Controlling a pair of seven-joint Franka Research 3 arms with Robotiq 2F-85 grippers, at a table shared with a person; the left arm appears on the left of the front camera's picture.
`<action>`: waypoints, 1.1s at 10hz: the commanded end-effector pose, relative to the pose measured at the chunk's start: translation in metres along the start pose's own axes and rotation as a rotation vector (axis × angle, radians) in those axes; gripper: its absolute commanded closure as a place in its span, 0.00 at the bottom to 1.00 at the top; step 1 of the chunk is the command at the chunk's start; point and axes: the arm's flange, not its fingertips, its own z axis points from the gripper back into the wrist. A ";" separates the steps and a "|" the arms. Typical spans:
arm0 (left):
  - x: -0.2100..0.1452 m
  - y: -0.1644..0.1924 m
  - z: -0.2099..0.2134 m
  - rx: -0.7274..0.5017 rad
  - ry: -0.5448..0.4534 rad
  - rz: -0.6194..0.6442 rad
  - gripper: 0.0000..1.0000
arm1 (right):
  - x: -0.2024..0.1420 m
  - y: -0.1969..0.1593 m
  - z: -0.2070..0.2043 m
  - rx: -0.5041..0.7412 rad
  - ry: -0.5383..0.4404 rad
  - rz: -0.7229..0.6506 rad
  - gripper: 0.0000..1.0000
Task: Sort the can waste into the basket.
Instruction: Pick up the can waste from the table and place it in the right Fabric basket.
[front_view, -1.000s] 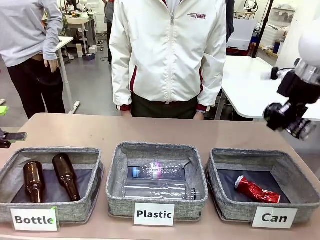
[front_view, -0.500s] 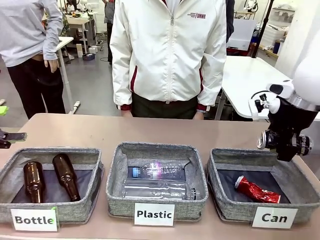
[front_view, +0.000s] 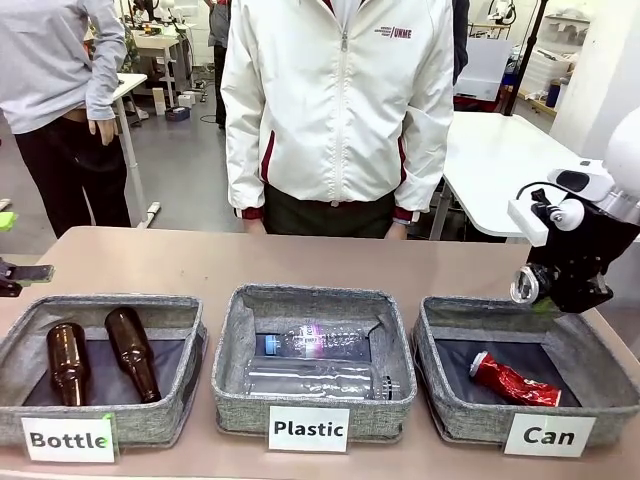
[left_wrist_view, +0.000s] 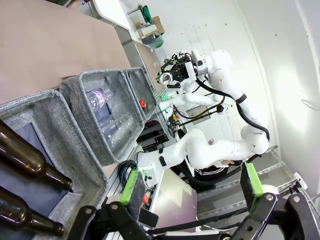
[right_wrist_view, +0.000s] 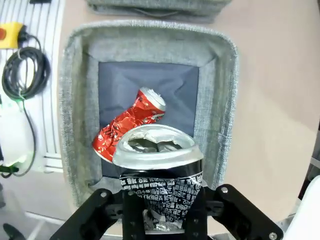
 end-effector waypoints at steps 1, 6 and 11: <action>-0.004 -0.002 0.001 -0.005 0.015 0.000 0.00 | -0.001 -0.005 -0.001 0.022 -0.024 -0.034 0.36; -0.004 -0.002 0.001 -0.005 0.015 0.000 0.00 | 0.000 -0.011 -0.003 0.020 -0.004 -0.121 0.00; -0.004 -0.002 0.001 -0.005 0.015 0.000 0.00 | -0.004 -0.026 0.031 0.291 -0.376 -1.137 0.00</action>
